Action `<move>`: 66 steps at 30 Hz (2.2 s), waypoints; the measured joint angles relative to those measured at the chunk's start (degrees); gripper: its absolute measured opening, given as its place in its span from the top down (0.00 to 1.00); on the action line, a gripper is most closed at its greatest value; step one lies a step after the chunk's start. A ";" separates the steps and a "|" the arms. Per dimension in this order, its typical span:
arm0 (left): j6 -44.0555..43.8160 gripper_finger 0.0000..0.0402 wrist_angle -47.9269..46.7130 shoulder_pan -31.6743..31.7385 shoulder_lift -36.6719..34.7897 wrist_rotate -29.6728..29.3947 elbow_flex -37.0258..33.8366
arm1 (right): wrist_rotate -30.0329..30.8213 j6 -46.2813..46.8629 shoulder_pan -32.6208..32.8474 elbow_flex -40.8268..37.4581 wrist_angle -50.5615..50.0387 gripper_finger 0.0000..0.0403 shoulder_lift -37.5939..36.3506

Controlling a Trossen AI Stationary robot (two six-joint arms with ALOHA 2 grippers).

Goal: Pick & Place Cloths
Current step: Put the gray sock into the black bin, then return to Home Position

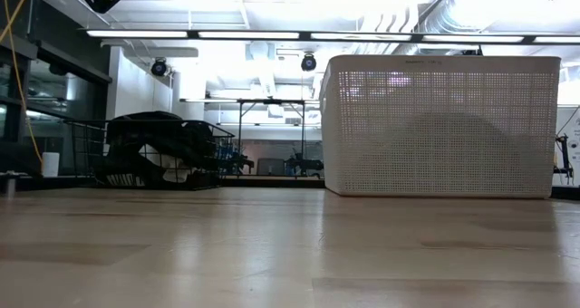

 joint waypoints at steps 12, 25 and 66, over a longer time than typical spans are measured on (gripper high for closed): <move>-2.32 0.32 0.52 -0.01 -0.02 1.68 0.00 | 28.31 3.33 9.56 0.00 -1.71 0.65 -9.80; 6.95 0.32 14.70 0.01 -0.35 -2.12 -3.95 | 88.99 -4.25 17.78 -0.36 1.56 0.65 -11.88; 12.46 0.32 12.84 0.05 -29.74 -4.42 -22.23 | 47.50 -69.03 -19.11 -50.11 119.69 0.65 -22.89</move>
